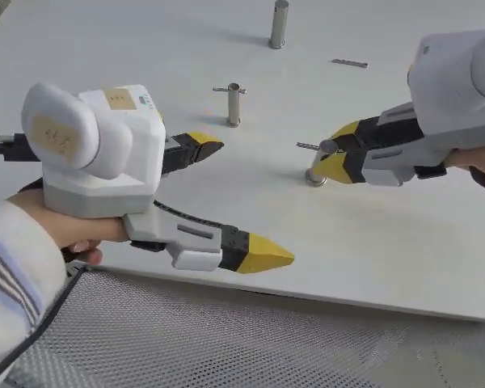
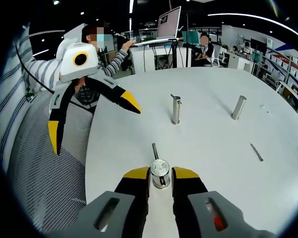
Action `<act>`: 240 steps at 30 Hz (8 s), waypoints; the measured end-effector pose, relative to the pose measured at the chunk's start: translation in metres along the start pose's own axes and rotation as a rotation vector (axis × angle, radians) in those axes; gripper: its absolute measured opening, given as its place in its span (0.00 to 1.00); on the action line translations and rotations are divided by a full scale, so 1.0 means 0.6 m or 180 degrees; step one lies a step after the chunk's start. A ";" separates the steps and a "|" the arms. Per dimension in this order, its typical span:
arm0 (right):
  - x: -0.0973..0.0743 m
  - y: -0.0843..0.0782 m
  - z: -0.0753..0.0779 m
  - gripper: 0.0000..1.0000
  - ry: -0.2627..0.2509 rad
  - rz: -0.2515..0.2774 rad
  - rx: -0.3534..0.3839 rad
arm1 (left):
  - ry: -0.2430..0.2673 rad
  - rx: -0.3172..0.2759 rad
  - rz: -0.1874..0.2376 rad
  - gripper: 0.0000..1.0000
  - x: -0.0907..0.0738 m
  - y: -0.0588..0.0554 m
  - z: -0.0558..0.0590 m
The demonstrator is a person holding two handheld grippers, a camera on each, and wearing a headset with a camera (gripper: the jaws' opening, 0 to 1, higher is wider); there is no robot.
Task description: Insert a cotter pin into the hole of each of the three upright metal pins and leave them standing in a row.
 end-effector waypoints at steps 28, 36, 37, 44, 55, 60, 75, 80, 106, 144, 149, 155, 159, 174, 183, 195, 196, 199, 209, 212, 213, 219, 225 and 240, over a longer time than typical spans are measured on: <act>0.029 0.076 0.081 0.08 0.0322 0.0219 -0.0810 | 0.0198 0.0035 -0.0089 0.97 -0.025 -0.001 -0.009; 0.041 0.097 0.092 0.08 0.0397 0.0205 -0.0875 | 0.0312 -0.0063 -0.0040 0.99 -0.034 -0.003 -0.015; 0.042 0.097 0.092 0.08 0.0403 0.0217 -0.0871 | 0.0325 -0.0070 -0.0027 0.99 -0.036 -0.002 -0.016; 0.054 0.091 0.093 0.08 0.0414 0.0258 -0.0739 | 0.0365 -0.0131 0.0019 0.99 -0.037 0.001 -0.017; 0.060 0.086 0.083 0.08 0.0461 0.0288 -0.0623 | 0.0375 -0.0098 -0.0095 0.99 -0.034 -0.005 -0.016; 0.061 0.087 0.082 0.08 0.0456 0.0287 -0.0633 | 0.0380 -0.0108 -0.0111 0.99 -0.034 -0.006 -0.016; 0.066 0.082 0.076 0.08 0.0475 0.0316 -0.0558 | 0.0333 -0.0154 -0.0156 0.99 -0.034 -0.012 -0.012; 0.066 0.082 0.074 0.08 0.0474 0.0329 -0.0547 | 0.0328 -0.0139 -0.0215 0.99 -0.033 -0.011 -0.016; 0.064 0.076 0.067 0.09 0.0418 0.0400 -0.0565 | 0.0215 -0.0144 -0.0307 0.99 -0.022 -0.009 -0.016; 0.048 0.079 0.081 0.23 0.0021 0.0442 -0.0375 | 0.0258 -0.0148 -0.0183 0.98 -0.023 0.004 -0.015; 0.004 0.074 0.064 0.35 -0.0023 0.0524 0.0012 | 0.0335 -0.0132 -0.0081 0.98 -0.035 0.014 -0.016; -0.046 0.061 0.045 0.44 -0.0247 0.0658 0.0426 | 0.0397 -0.0150 0.0025 0.98 -0.045 0.020 -0.015; -0.073 0.049 0.029 0.63 -0.0324 0.0706 0.0736 | 0.0452 -0.0191 0.0126 0.98 -0.051 0.025 -0.015; -0.125 0.002 -0.021 0.98 -0.0540 0.0508 0.1223 | 0.0514 -0.0303 0.0312 0.98 -0.061 0.033 -0.016; -0.126 -0.014 -0.021 0.98 -0.0821 0.0362 0.1439 | 0.0494 -0.0288 0.0314 0.98 -0.059 0.039 -0.019; -0.126 -0.007 -0.036 0.98 -0.0846 0.0507 0.1765 | 0.0458 -0.0090 0.0381 0.97 -0.052 0.108 -0.053; -0.127 -0.007 -0.036 0.97 -0.0859 0.0516 0.1777 | 0.0474 -0.0082 0.0496 0.97 -0.051 0.127 -0.062; -0.136 -0.016 -0.030 0.96 -0.0930 0.0555 0.1868 | 0.0523 -0.0079 0.0638 0.96 -0.044 0.165 -0.085; -0.151 -0.014 -0.022 0.93 -0.1022 0.0630 0.1945 | 0.0699 0.0034 0.0602 0.94 -0.009 0.228 -0.204; -0.150 -0.015 -0.023 0.93 -0.1041 0.0633 0.1985 | 0.0762 -0.0001 0.0556 0.91 0.003 0.236 -0.238; -0.149 -0.015 -0.024 0.93 -0.1042 0.0638 0.2004 | 0.0768 -0.0006 0.0542 0.90 0.006 0.238 -0.246; -0.146 -0.028 -0.024 0.93 -0.1069 0.0552 0.2021 | 0.0766 -0.0010 0.0356 0.82 0.029 0.237 -0.297; -0.144 -0.040 -0.024 0.91 -0.1083 0.0540 0.2121 | 0.0821 -0.0023 0.0269 0.64 0.047 0.234 -0.340; -0.137 -0.069 -0.023 0.89 -0.1085 0.0432 0.2215 | 0.0849 0.0086 -0.0305 0.43 0.085 0.193 -0.419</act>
Point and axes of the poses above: the centre of the closed fingertips' face, and the gripper's own axes: x roughly forward along the fingers, z roughly to its right, y roughly out of its top, the point moved 7 cm from there along -x, roughly backward along the fingers, and after that the axes turned 12 degrees about -y, right-handed, at the moved point
